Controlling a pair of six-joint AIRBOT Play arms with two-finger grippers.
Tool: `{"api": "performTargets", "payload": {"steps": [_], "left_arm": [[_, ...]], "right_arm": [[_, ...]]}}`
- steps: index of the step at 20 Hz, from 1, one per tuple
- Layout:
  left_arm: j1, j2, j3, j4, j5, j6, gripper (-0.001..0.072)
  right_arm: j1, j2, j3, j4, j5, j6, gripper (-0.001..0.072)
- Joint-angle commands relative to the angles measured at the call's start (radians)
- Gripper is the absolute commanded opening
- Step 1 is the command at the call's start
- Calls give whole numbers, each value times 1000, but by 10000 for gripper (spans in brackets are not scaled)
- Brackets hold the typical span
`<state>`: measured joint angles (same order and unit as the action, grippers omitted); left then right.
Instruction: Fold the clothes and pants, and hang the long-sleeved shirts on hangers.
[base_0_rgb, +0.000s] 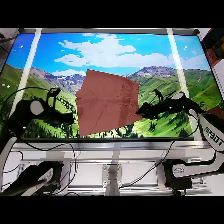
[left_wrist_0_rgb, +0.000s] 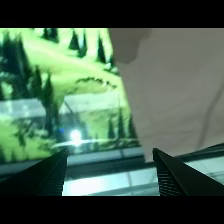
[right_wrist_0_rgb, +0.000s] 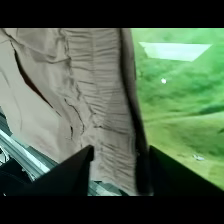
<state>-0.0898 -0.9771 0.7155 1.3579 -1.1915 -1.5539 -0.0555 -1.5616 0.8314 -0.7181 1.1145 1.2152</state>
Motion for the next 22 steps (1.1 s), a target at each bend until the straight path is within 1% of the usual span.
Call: {"api": "performTargets", "payload": {"steps": [1, 3, 5, 7, 8, 10, 13, 15, 16, 17, 18, 19, 20, 21, 22], "left_arm": [[148, -1, -49, -80, -66, 101, 597], [192, -2, -134, -190, 6, 156, 596], [190, -8, -214, -291, 120, 182, 596], [175, -24, -270, -441, 194, 249, 596], [161, -36, -288, -484, 224, 274, 595], [132, -76, -298, -480, 266, 276, 596], [100, -153, -298, -507, 276, 282, 595], [66, -195, -297, -523, 280, 304, 594], [48, -212, -297, -553, 288, 323, 591], [29, -229, -297, -592, 305, 338, 519], [11, -241, -297, -620, 327, 343, 398], [-5, -248, -296, -638, 353, 343, 315], [-16, -248, -296, -643, 372, 344, 271], [-21, -248, -293, -653, 374, 365, 236], [-21, -247, -291, -668, 368, 390, 72]], "right_arm": [[0, -6, 0, 14, 30, -6, 359], [6, -5, 0, 14, 31, -6, 359], [13, -5, 0, 14, 32, -14, 359], [15, -3, 1, 14, 38, -32, 359], [15, -3, 3, 14, 42, -32, 360], [14, -3, 3, 14, 45, -32, 360], [15, -3, 3, 15, 45, -32, 359], [14, -3, 3, 15, 46, -35, 359], [15, -3, 3, 15, 46, -56, 358], [15, -3, 3, 15, 46, -65, 358], [15, -3, 3, 19, 47, -66, 357], [15, -3, 3, 34, 58, -76, 290], [16, -3, 3, 57, 75, -98, 205], [19, -3, 3, 83, 93, -127, 184], [26, -3, 3, 112, 110, -162, 172]]}}
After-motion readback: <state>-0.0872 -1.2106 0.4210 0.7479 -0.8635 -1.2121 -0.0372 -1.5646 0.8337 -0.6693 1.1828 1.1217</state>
